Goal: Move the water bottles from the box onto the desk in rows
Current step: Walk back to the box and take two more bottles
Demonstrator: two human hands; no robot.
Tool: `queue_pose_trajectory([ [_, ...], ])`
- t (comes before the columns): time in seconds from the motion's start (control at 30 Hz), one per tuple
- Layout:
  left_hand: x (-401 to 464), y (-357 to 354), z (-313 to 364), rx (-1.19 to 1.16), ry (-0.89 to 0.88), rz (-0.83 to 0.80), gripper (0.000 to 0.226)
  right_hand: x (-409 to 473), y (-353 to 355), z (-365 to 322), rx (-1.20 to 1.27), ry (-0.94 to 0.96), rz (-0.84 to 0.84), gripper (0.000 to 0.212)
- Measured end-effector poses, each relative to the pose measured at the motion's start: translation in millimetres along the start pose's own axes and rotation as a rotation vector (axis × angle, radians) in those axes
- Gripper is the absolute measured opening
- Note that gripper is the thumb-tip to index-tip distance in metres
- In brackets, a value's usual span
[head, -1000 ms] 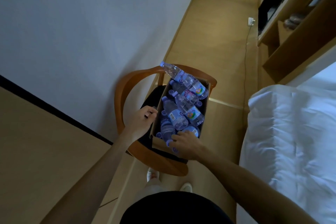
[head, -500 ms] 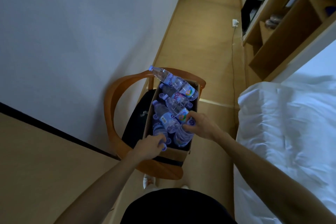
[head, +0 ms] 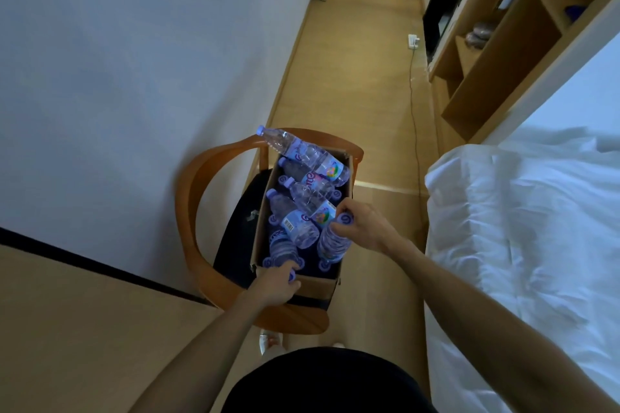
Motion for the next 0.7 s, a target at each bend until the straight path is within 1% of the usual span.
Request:
queue_pose_trajectory([
  [0.1, -3, 7, 2, 0.011, 0.011, 0.076, 0.024, -2, 3, -1, 0.011, 0.003, 0.005, 0.023],
  [0.2, -12, 29, -2, 0.131, 0.027, 0.169, 0.026, -1, 6, -3, 0.011, 0.003, 0.027, 0.022],
  [0.27, -20, 49, -7, 0.153, 0.019, 0.241, 0.022, 0, 8, -6, 0.017, 0.010, 0.041, 0.022],
  [0.33, -25, 72, -11, 0.092, -0.015, 0.309, 0.011, 0, 9, -11, 0.035, 0.012, 0.050, 0.021],
  [0.37, -26, 83, -12, 0.069, -0.036, 0.346, 0.009, 0, 10, -13, 0.047, 0.006, 0.054, 0.020],
  [0.5, -34, 129, 6, 0.095, -0.149, 0.530, 0.008, 0, 15, -19, 0.057, -0.015, 0.068, 0.018],
  [0.57, -43, 147, 22, 0.126, -0.178, 0.571, 0.004, 0, 20, -23, 0.040, -0.006, 0.085, 0.021],
  [0.63, -53, 163, 36, 0.201, -0.164, 0.591, 0.007, 1, 29, -28, 0.024, 0.012, 0.101, 0.021],
  [0.7, -61, 175, 49, 0.194, -0.189, 0.606, 0.006, 0, 41, -34, 0.039, 0.024, 0.126, 0.020],
])
Point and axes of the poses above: each hand's wrist, its own x-axis towards the middle knuckle, its own y-axis out of the back of the hand, z = x × y, the point moved 7 cm from there along x, towards the middle knuckle, and after that the axes turned 15 degrees about -y, right-handed, at the moved point
